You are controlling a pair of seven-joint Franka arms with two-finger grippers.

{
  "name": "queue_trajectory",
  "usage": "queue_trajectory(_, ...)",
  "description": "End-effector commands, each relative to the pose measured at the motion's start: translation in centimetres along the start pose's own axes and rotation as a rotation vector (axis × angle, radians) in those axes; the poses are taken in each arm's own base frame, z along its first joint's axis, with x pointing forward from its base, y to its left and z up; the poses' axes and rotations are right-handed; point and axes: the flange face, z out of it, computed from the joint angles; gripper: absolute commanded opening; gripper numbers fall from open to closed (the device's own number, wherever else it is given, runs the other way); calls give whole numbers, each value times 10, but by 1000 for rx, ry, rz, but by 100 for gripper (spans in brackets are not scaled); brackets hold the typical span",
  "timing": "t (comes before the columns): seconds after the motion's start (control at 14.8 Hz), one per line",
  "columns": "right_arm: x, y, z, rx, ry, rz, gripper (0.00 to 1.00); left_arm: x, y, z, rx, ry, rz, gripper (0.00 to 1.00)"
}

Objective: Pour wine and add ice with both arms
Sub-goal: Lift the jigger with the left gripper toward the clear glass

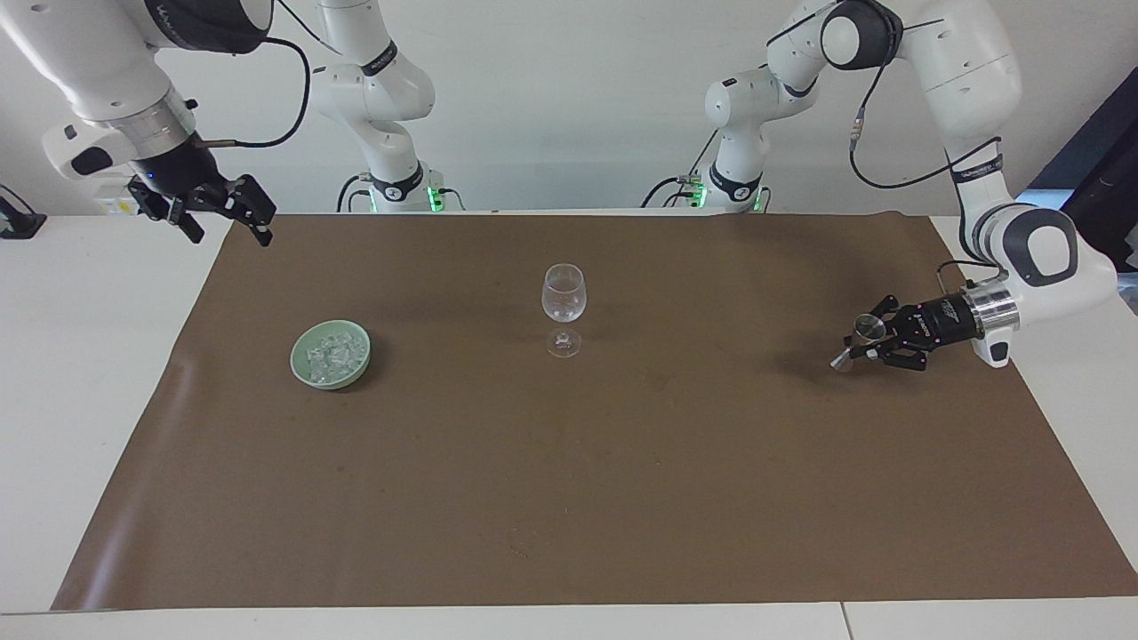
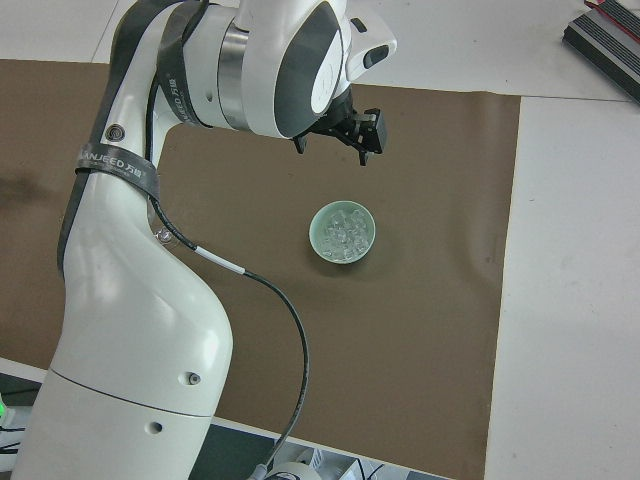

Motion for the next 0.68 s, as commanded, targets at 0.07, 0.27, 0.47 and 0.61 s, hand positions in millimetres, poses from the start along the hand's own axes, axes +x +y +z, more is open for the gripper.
queue_trajectory(0.07, -3, 2, 1, 8, 2, -8, 100, -63, -16, 41, 63, -3, 49, 0)
queue_trajectory(0.27, -3, 2, 1, 8, 2, -8, 100, -109, -25, 82, 111, 16, 64, 0)
queue_trajectory(0.47, -4, 8, 1, 8, 3, 5, 100, -155, -25, 131, 147, 62, 35, 0)
queue_trajectory(0.61, -4, 9, 1, 8, 3, 6, 100, -189, -28, 169, 166, 97, 43, 0)
